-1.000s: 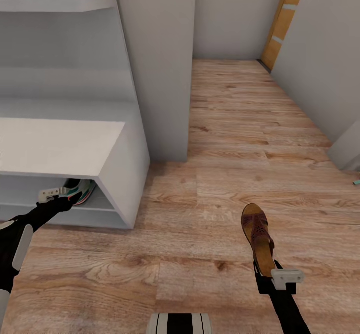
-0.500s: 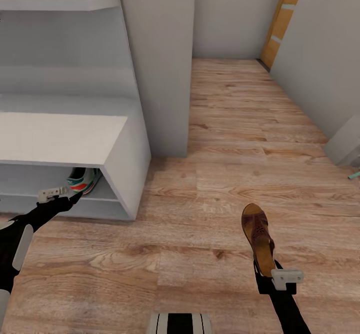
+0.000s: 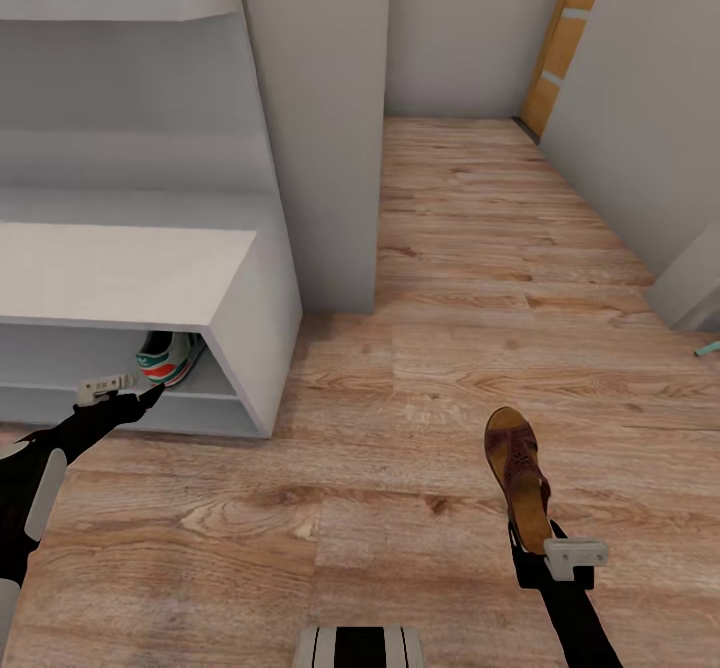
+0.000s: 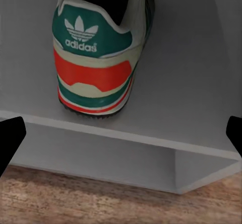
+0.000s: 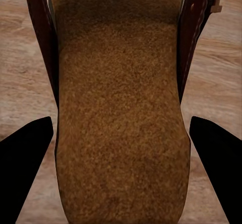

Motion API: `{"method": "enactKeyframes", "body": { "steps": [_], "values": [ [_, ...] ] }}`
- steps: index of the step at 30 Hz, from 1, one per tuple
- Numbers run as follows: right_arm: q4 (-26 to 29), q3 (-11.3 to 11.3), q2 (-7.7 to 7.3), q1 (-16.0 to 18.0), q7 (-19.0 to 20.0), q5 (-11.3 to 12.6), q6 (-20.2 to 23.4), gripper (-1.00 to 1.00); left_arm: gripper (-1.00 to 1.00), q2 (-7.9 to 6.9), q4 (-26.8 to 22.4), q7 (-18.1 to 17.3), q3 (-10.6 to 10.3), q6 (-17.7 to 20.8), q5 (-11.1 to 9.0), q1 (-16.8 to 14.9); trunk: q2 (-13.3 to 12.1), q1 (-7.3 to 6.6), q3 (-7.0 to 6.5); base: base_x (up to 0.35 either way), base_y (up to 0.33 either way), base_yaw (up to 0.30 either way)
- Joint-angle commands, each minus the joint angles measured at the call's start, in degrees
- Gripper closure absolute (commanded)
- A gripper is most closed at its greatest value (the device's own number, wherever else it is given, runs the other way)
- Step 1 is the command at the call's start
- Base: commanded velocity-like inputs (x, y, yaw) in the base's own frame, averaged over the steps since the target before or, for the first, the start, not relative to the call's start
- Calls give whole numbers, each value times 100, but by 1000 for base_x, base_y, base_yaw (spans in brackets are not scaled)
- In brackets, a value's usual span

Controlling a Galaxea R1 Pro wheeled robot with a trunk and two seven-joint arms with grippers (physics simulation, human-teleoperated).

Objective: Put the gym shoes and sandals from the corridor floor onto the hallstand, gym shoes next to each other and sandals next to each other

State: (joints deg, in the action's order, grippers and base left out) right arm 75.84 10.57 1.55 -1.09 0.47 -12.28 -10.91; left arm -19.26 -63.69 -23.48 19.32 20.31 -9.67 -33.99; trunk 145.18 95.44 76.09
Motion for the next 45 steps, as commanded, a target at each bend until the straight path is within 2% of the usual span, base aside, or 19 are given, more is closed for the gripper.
{"method": "enactKeyframes", "body": {
  "steps": [1,12,26,45],
  "values": [
    [3,14,5,-1,4,-63,-13,100,-100,1,-3,-16,7,52,-52,-2,1,-1,3,-3,0,0],
    [1,15,4,-3,4,-40,-8,100,-100,1,-3,-16,2,52,-43,-2,1,-1,3,-8,0,0],
    [8,8,11,-2,5,-29,-8,100,-100,1,-3,-23,1,36,-47,-2,1,-1,3,-138,0,0],
    [10,7,12,-2,5,-28,-8,100,-100,1,-38,-25,2,43,-62,-1,1,-1,3,-6,0,0]
  ]
}}
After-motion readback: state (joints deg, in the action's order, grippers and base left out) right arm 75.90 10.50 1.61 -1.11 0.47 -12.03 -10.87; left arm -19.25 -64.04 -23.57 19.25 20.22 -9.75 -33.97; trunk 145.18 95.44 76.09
